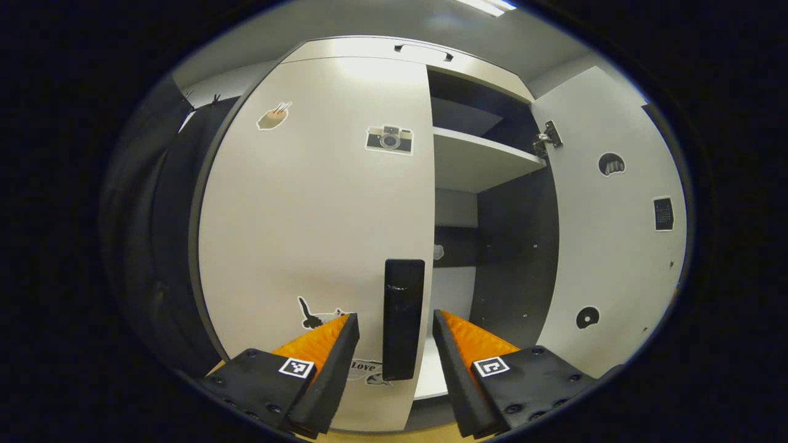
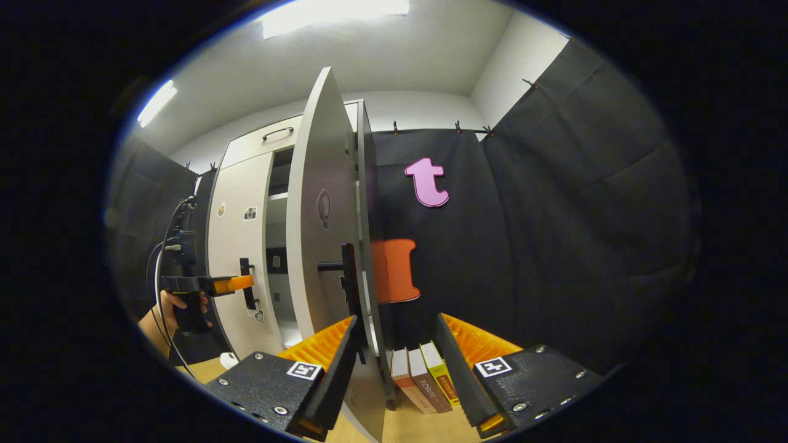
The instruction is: Open the right door of the double-door shoe cabinet with the right hand, and open the left door with the left hand.
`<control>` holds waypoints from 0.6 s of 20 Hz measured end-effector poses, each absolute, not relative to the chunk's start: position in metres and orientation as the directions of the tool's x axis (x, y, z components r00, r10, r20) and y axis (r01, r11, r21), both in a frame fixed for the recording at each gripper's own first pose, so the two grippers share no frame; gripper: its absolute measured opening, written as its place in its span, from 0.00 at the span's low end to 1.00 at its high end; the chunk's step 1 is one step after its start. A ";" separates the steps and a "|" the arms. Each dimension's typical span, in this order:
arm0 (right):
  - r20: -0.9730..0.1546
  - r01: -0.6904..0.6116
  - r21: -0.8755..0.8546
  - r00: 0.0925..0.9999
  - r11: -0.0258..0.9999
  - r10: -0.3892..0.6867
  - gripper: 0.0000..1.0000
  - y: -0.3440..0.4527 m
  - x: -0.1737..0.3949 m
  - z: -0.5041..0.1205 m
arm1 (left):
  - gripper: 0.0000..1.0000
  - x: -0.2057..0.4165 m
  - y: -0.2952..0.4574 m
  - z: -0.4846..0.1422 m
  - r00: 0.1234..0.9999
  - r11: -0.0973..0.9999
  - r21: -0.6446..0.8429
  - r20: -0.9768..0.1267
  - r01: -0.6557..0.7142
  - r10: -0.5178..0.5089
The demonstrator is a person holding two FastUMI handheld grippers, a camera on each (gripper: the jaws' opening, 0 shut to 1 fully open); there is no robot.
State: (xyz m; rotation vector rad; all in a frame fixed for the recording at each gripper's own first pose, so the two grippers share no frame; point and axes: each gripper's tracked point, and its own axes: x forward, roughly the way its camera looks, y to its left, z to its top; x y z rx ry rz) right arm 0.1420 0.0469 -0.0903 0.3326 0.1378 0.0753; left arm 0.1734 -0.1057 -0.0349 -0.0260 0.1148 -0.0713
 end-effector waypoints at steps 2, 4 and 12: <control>-0.130 -0.037 0.297 0.988 0.954 0.079 0.80 0.044 0.144 -0.096 | 0.76 0.184 -0.102 -0.037 0.993 0.999 -0.004 -0.110 0.041 -0.042; -0.130 -0.038 0.285 0.988 0.958 0.078 0.82 0.046 0.145 -0.098 | 0.80 0.190 -0.103 -0.040 0.993 1.000 0.015 -0.118 0.022 -0.020; -0.166 -0.064 0.313 0.979 0.948 0.121 0.82 0.060 0.141 -0.107 | 0.39 0.194 -0.115 -0.041 0.992 0.998 0.061 -0.129 -0.003 0.011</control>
